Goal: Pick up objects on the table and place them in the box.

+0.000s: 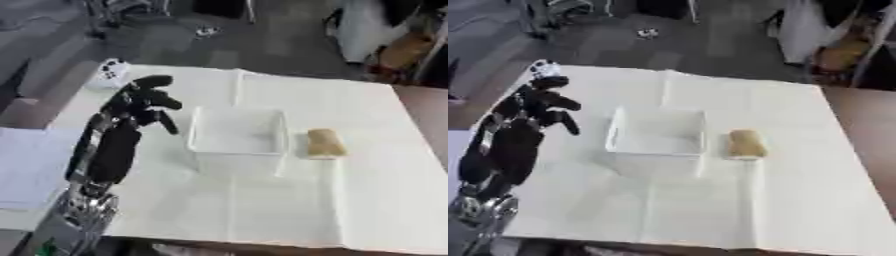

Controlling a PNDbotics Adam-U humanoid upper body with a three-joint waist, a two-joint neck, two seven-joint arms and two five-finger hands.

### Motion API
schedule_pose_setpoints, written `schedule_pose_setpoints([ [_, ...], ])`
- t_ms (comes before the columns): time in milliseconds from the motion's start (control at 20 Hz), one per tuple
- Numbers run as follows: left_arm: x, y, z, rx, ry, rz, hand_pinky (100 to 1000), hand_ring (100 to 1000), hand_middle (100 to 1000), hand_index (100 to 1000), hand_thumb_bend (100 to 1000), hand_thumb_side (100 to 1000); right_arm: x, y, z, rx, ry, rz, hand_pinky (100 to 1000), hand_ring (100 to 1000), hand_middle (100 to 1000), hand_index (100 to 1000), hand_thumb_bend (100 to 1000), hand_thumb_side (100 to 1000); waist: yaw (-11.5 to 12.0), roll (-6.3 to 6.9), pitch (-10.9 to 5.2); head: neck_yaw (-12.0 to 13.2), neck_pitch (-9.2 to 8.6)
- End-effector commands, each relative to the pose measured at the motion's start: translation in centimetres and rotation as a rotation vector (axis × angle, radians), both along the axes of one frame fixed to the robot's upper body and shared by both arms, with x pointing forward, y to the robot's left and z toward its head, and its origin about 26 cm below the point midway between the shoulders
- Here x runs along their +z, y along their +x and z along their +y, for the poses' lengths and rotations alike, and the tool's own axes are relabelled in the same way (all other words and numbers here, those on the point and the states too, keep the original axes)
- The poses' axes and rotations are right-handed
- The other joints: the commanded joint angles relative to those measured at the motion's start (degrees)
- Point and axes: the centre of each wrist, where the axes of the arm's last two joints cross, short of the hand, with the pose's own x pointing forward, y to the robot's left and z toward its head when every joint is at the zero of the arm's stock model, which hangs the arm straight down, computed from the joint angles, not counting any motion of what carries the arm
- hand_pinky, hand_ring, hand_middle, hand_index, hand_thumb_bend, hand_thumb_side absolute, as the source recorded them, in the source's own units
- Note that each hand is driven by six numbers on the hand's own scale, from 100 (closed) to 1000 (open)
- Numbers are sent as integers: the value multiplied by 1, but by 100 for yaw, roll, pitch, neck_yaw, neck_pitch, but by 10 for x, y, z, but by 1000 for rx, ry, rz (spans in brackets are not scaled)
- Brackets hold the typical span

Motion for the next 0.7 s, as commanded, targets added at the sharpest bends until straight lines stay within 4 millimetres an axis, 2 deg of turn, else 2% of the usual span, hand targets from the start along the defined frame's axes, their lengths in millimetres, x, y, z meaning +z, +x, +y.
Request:
schedule_pose_setpoints([
  [50,8,-1,-1,-11,9,-30,423,679,797,733,637,819,6,-3,-1,-1,-14,-25,373,480,555,704,100,1000,0,12,-66,-8,-16],
  [700,9,-1,-1,-10,8,-30,423,679,797,733,637,819,6,-3,-1,-4,-12,-26,375,481,555,704,100,1000,-2,14,-74,-12,7],
])
